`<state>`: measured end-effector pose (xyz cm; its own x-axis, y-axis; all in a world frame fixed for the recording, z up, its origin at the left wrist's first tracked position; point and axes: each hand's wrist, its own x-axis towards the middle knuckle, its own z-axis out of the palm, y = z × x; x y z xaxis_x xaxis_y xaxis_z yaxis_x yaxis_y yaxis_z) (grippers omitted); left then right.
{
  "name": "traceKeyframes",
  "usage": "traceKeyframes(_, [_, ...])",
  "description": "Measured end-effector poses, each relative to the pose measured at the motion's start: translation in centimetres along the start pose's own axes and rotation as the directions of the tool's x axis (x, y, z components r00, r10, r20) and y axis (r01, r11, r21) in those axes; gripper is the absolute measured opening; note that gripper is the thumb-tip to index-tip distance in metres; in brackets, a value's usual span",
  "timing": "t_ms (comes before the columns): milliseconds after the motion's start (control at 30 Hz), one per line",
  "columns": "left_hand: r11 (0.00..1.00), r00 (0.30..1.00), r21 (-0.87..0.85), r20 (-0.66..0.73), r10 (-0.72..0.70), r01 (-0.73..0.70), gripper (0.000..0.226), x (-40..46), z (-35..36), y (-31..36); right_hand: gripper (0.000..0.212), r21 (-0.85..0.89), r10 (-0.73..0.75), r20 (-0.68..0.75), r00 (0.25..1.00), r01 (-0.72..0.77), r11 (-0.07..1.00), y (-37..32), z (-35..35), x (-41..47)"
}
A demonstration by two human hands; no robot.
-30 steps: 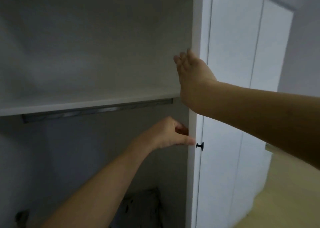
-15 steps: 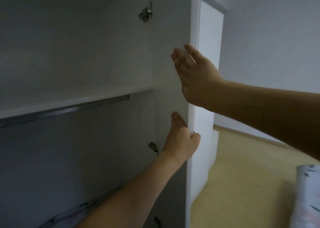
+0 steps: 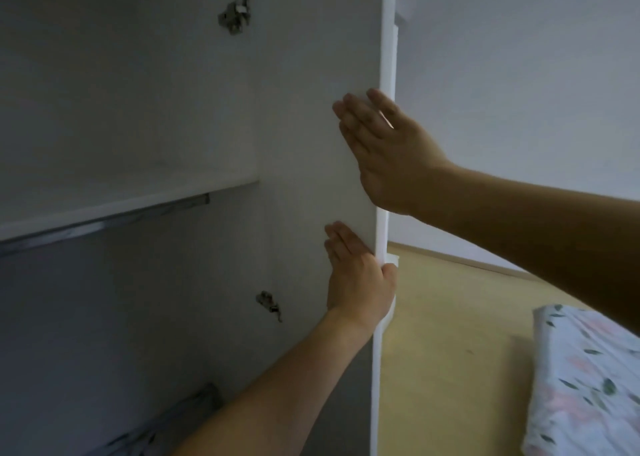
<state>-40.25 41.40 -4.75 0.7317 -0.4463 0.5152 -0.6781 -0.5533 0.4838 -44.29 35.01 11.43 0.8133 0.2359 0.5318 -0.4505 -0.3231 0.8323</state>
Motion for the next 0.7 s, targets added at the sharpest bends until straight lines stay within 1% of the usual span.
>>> traceKeyframes(167, [1.000,0.999,0.002,-0.040,-0.021,0.022,0.095,2.0,3.2,1.3,0.065,0.034,0.033,0.023,0.999,-0.034,0.999,0.1,3.5,-0.3])
traceKeyframes(300, [1.000,0.996,-0.013,-0.082,-0.027,0.026,0.117,4.3,4.6,2.0,0.066,0.084,0.048,0.057,0.997,-0.053,0.995,-0.1,6.8,-1.2])
traceKeyframes(367, [0.999,0.995,-0.015,-0.095,-0.037,0.036,0.123,5.3,5.2,2.2,0.066,0.116,0.056,0.064,0.996,-0.063,0.991,-0.2,8.1,-1.7])
traceKeyframes(533, [0.997,0.991,-0.018,-0.117,-0.073,0.071,0.126,7.4,7.5,3.3,0.066,0.231,0.072,0.105,0.992,-0.095,0.968,0.1,11.0,-2.0])
traceKeyframes(600, [0.999,0.990,-0.024,-0.136,-0.040,0.037,0.128,8.0,8.5,2.8,0.066,0.249,0.084,0.093,0.992,-0.105,0.963,0.0,12.1,-2.0])
traceKeyframes(700, [0.995,0.984,-0.035,-0.151,0.090,-0.096,0.131,8.7,9.2,0.4,0.067,0.310,0.111,0.070,0.991,-0.128,0.942,-0.9,13.1,-1.7])
